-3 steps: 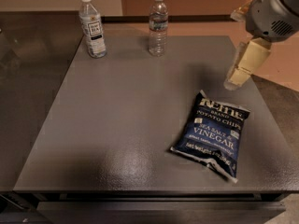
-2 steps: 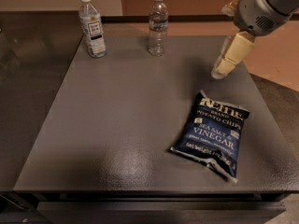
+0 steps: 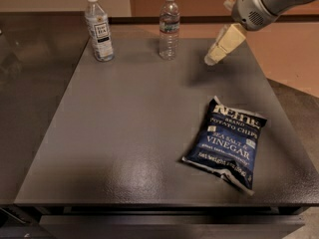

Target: Move water bottle near blue chip bag

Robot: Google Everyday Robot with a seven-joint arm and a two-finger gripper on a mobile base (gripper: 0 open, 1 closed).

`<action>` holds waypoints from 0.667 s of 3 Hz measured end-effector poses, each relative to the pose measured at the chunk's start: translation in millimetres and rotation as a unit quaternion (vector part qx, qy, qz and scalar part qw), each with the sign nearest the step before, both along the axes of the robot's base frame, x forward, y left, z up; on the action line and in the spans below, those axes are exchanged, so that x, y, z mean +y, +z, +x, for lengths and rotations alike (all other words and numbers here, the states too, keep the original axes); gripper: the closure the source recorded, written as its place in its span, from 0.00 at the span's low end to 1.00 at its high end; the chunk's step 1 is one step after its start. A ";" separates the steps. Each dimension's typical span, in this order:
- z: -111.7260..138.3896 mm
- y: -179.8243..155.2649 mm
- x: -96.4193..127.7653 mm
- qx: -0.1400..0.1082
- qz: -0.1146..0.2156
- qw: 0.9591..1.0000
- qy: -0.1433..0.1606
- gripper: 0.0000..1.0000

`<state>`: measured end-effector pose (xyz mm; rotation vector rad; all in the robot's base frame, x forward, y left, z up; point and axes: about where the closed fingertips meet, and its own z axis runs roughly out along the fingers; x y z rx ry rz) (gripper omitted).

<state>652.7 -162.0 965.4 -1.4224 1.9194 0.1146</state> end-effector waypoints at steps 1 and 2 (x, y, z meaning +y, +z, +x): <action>37.1 -9.2 16.2 0.001 0.037 0.999 -0.003 0.00; 67.5 -16.8 34.9 -0.001 0.072 0.997 -0.001 0.00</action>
Offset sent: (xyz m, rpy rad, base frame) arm 0.1062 0.0517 -0.0192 0.2294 -0.0168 -0.0043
